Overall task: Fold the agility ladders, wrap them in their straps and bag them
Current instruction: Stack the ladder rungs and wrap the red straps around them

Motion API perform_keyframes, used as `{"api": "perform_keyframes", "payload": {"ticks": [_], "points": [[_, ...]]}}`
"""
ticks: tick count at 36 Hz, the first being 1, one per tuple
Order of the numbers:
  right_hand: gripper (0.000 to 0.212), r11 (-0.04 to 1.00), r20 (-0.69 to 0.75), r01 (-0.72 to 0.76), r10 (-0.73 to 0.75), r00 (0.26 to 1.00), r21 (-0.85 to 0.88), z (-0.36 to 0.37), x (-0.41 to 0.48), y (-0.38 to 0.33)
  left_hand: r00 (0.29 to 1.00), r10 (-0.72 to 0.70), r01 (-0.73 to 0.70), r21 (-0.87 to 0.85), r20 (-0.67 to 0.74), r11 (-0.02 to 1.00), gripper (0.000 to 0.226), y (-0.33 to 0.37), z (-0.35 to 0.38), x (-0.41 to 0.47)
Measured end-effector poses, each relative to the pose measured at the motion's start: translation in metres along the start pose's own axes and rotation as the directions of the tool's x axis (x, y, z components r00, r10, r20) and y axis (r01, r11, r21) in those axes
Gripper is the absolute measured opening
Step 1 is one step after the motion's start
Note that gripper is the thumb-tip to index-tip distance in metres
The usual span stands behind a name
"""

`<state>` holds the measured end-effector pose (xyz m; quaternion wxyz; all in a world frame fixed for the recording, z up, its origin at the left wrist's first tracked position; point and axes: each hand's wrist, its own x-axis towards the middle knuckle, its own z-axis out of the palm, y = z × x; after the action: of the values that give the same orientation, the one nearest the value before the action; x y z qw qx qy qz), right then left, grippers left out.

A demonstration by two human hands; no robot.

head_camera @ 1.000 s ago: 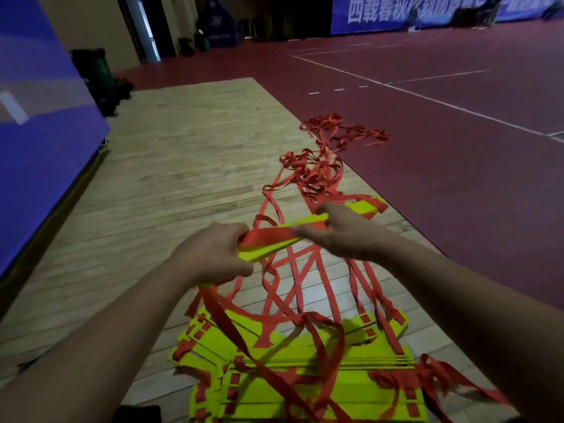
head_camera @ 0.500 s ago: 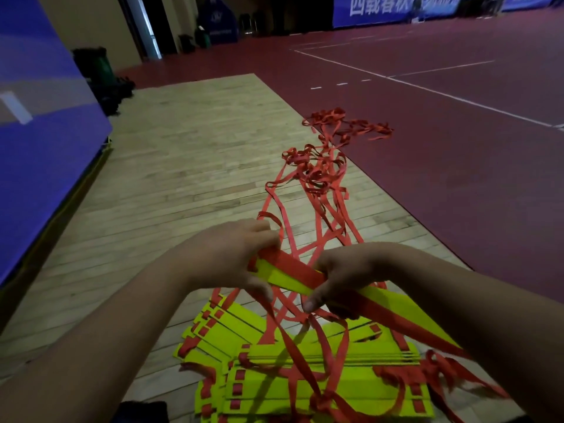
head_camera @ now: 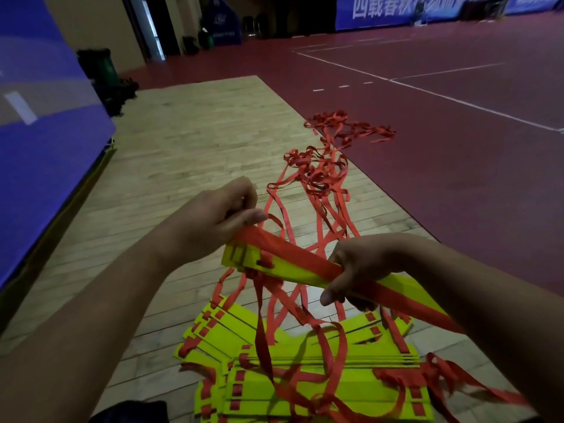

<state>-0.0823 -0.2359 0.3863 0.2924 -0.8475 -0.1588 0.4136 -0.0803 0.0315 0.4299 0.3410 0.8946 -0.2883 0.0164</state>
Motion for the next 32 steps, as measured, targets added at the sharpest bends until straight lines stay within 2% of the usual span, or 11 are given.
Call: {"api": "perform_keyframes", "payload": {"ticks": [6, 9, 12, 15, 17, 19, 21, 23, 27, 30, 32], "points": [[0.026, 0.998, 0.059, 0.028, -0.032, 0.998, 0.065, 0.0, -0.004, -0.001, 0.976, -0.153, 0.184, -0.213, 0.153, 0.96, 0.056, -0.028, -0.005, -0.008], [0.027, 0.995, 0.084, 0.044, -0.051, 0.995, 0.086, 0.0, -0.004, -0.001, 0.966, -0.184, 0.217, -0.179, 0.183, 0.96, 0.047, -0.028, -0.005, -0.009], [0.028, 0.986, 0.08, 0.083, -0.096, 0.992, 0.146, -0.001, -0.006, 0.0, 0.972, -0.193, 0.221, -0.251, 0.133, 0.942, 0.036, -0.024, -0.002, -0.009], [0.022, 0.969, 0.098, 0.109, -0.134, 0.986, 0.222, -0.001, -0.007, 0.001, 0.975, -0.201, 0.224, -0.391, 0.097, 0.893, 0.077, -0.027, 0.01, -0.01], [0.021, 0.956, 0.117, 0.133, -0.168, 0.979, 0.261, 0.001, -0.006, 0.001, 0.963, -0.238, 0.266, -0.599, 0.128, 0.755, 0.09, -0.03, 0.018, -0.011], [0.021, 0.941, 0.127, 0.148, -0.194, 0.973, 0.304, 0.003, -0.004, -0.001, 0.953, -0.201, 0.298, -0.804, 0.225, 0.515, 0.071, -0.027, 0.026, -0.01], [0.019, 0.934, 0.094, 0.182, -0.22, 0.971, 0.309, 0.006, -0.001, -0.004, 0.952, -0.073, 0.307, -0.911, 0.298, 0.275, 0.058, -0.019, 0.032, -0.011], [0.014, 0.922, 0.059, 0.21, -0.241, 0.969, 0.324, 0.009, 0.002, -0.004, 0.945, -0.057, 0.328, -0.929, 0.323, 0.175, 0.054, -0.012, 0.034, -0.009], [0.01, 0.87, 0.105, 0.184, -0.259, 0.96, 0.458, 0.018, 0.007, -0.001, 0.891, -0.341, 0.411, -0.852, 0.3, 0.324, 0.075, -0.006, 0.031, -0.004], [0.019, 0.83, 0.084, 0.229, -0.313, 0.946, 0.508, 0.02, 0.011, -0.002, 0.882, -0.412, 0.382, -0.857, 0.227, 0.345, 0.091, -0.015, 0.037, 0.001], [0.025, 0.789, 0.034, 0.257, -0.331, 0.943, 0.558, 0.02, 0.015, -0.004, 0.905, -0.395, 0.309, -0.883, 0.159, 0.353, 0.097, -0.02, 0.042, 0.002]]}}
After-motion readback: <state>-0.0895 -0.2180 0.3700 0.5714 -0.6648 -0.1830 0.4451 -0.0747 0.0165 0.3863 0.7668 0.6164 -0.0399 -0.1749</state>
